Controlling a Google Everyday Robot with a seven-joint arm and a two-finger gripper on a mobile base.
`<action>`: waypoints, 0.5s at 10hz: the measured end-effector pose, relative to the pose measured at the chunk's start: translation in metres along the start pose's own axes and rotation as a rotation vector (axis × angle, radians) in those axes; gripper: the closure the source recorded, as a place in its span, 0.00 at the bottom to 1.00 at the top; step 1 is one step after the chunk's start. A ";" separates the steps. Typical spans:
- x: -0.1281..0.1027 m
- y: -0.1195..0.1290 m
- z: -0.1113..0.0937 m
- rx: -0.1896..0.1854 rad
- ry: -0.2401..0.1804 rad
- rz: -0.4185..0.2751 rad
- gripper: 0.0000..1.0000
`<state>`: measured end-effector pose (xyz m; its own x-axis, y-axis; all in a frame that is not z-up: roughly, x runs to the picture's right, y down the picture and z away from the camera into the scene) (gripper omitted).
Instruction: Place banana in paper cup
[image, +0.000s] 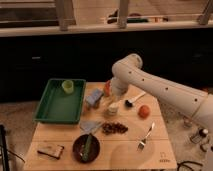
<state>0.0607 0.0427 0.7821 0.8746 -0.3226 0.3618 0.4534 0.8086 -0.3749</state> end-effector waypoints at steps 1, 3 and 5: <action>0.002 -0.003 0.001 0.003 -0.002 0.005 0.51; 0.010 -0.005 0.005 0.005 -0.009 0.022 0.30; 0.013 -0.006 0.009 0.003 -0.017 0.032 0.20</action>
<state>0.0680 0.0385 0.7969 0.8859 -0.2881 0.3637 0.4245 0.8198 -0.3845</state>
